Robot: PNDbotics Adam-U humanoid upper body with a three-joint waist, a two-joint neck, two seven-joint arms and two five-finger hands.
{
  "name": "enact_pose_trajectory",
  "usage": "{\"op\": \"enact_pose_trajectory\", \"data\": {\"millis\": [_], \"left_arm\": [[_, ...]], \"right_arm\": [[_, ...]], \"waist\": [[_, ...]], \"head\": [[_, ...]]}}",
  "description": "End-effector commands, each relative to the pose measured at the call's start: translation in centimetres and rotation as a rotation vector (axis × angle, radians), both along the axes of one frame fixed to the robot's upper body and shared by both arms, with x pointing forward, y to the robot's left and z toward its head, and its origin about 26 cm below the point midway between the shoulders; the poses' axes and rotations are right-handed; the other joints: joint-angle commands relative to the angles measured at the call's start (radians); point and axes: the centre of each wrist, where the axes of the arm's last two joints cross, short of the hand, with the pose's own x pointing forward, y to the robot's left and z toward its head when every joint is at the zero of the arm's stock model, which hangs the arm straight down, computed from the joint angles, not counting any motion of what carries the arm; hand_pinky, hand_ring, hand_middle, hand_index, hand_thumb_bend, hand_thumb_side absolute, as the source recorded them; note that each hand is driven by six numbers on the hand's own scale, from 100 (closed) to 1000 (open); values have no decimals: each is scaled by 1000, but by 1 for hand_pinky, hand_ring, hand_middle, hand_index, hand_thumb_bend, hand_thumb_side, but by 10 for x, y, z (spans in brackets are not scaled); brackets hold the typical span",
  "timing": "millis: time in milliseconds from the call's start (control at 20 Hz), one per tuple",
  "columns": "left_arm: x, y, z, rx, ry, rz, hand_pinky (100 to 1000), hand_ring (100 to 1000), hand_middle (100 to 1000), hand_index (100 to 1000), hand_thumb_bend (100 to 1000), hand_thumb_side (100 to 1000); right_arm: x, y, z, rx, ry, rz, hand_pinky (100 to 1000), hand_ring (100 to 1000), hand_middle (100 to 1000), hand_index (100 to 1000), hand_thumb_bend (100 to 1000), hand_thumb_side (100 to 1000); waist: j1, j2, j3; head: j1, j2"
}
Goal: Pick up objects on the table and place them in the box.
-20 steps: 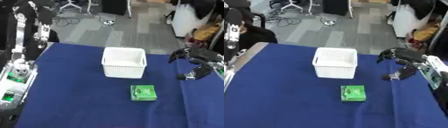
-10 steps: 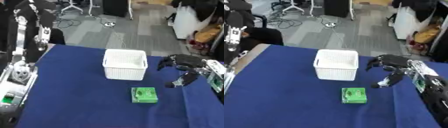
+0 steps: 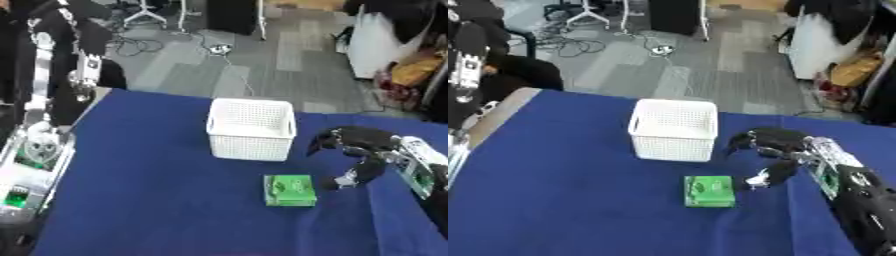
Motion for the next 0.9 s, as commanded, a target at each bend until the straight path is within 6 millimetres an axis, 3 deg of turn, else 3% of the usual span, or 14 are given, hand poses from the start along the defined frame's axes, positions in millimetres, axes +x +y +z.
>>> {"op": "enact_pose_trajectory", "data": {"millis": [50,250,900], "left_arm": [[-1,1,10,18,-27,-5,394,532,641,687,173,957],[-1,1,10,18,-25,-6,394,531,641,687,173,957],[-1,-1,11,14,-31,-15,397,532,641,687,173,957]], "right_arm": [[1,-1,6,-51,-6,36,834,751,732,810,559,1000],[0,2,6,-51,-46,20,843,753,717,792,506,1000],[-5,24,-24,-54,-119,69,832,745,716,796,533,1000]], "waist": [[5,-9,1],[7,-9,2],[9,-8,9]], "head": [[-2,-12],[-6,-17],[-8,-14]]}}
